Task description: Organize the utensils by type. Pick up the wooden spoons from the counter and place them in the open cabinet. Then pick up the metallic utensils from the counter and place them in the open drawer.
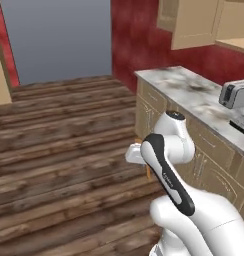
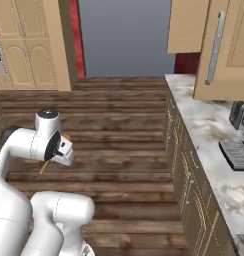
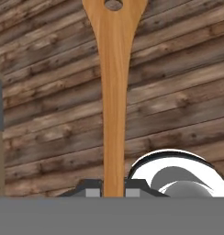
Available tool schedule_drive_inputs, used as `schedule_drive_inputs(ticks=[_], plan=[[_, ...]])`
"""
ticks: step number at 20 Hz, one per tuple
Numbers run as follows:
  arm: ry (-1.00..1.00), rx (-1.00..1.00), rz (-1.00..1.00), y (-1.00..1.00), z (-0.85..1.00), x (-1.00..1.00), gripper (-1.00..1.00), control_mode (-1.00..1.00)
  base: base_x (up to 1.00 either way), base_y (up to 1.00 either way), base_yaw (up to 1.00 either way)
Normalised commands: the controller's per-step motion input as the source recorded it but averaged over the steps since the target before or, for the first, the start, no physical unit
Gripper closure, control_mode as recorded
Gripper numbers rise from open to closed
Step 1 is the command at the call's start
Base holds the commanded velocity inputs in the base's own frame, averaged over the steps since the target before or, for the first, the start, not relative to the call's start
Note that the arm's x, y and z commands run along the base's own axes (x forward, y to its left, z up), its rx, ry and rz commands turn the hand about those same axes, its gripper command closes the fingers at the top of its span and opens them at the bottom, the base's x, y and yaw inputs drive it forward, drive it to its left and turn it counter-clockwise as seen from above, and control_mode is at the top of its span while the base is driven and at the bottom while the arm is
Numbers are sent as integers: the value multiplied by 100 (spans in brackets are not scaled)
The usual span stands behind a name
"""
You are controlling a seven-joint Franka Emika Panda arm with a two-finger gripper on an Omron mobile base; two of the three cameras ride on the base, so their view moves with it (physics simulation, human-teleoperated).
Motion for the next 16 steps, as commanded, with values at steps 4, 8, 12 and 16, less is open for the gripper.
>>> schedule_drive_inputs(ticks=[4,8,12,16], plan=[[0,0,0,0,0,0,100,100,85,0,-31],[0,0,0,0,0,0,100,100,63,12,-65],[0,0,0,0,0,0,100,100,54,17,-75],[0,0,0,0,0,0,100,100,51,23,-80]])
